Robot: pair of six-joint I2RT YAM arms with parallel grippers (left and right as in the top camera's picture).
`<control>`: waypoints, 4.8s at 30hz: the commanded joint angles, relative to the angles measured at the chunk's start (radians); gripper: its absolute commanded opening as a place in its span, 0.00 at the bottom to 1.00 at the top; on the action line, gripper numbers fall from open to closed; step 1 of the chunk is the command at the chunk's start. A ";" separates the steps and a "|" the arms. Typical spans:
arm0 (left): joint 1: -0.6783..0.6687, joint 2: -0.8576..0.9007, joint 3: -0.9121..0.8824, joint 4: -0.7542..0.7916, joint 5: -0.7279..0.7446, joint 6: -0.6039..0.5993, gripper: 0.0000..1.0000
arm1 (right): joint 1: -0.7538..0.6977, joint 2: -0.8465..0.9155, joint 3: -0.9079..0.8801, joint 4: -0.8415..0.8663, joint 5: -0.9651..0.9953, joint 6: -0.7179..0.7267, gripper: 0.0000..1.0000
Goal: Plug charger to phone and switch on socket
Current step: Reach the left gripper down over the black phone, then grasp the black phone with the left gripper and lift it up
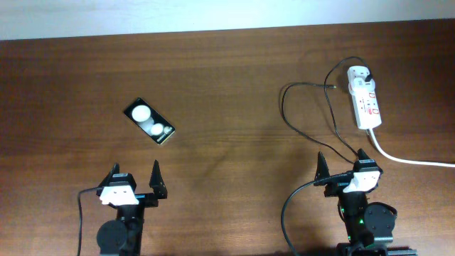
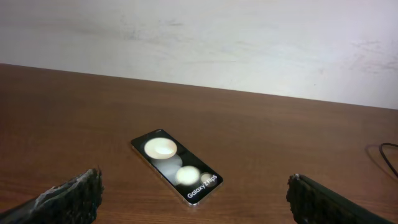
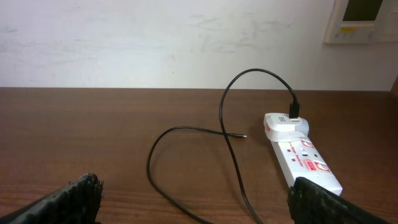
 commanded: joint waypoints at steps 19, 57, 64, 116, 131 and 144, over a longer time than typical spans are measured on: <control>0.004 0.002 -0.005 -0.005 0.053 0.013 0.99 | 0.005 -0.011 -0.008 -0.001 0.001 -0.006 0.99; -0.001 1.520 1.410 -1.089 -0.028 -0.370 0.99 | 0.005 -0.010 -0.008 -0.001 0.001 -0.006 0.99; 0.002 1.806 1.632 -1.071 0.000 -0.497 0.99 | 0.005 -0.010 -0.008 -0.001 0.001 -0.006 0.99; 0.061 2.335 1.851 -1.158 0.269 -0.346 0.68 | 0.005 -0.010 -0.008 -0.001 0.001 -0.006 0.99; -0.010 2.335 2.148 -1.600 0.349 -0.241 0.62 | 0.005 -0.011 -0.008 -0.001 0.001 -0.006 0.99; -0.075 2.259 2.148 -1.610 0.700 -0.084 0.57 | 0.005 -0.010 -0.008 -0.001 0.001 -0.006 0.98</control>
